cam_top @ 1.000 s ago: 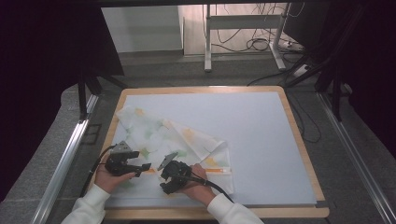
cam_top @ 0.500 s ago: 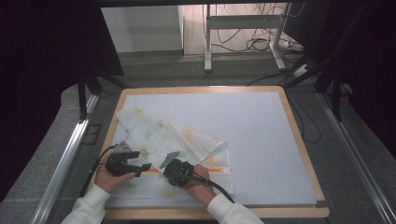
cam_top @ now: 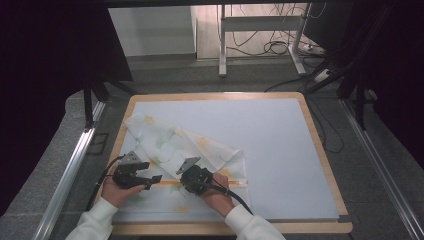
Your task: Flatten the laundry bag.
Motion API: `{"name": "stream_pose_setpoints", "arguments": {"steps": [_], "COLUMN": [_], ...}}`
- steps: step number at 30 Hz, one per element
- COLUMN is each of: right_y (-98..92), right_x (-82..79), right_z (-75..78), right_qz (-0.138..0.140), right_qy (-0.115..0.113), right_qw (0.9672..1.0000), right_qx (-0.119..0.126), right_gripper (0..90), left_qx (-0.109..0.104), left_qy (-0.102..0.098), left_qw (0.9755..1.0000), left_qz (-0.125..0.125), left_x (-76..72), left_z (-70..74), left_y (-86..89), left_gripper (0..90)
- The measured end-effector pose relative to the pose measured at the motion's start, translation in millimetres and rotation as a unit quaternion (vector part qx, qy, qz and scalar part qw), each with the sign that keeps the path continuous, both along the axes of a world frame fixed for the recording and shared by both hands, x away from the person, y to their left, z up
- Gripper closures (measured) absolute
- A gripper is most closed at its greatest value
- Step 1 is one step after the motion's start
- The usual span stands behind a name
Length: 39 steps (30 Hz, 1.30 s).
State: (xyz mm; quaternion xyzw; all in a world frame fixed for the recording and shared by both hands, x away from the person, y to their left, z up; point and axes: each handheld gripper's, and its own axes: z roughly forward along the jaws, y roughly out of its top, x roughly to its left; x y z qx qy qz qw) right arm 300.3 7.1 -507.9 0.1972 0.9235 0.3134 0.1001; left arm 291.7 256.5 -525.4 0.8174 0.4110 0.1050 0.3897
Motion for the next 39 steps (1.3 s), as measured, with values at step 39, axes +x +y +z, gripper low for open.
{"name": "stream_pose_setpoints", "arguments": {"steps": [39], "right_y": [-42.8], "right_x": [29.0], "right_z": [26.3], "right_qz": [-0.065], "right_qy": [-0.011], "right_qw": [0.9961], "right_qx": [0.059], "right_gripper": [85.5], "left_qx": [0.008], "left_qy": [0.001], "left_qw": [1.0], "left_qz": [-0.004], "left_x": [0.5], "left_z": [-1.5], "left_y": [-1.3], "left_gripper": [21.9]}}
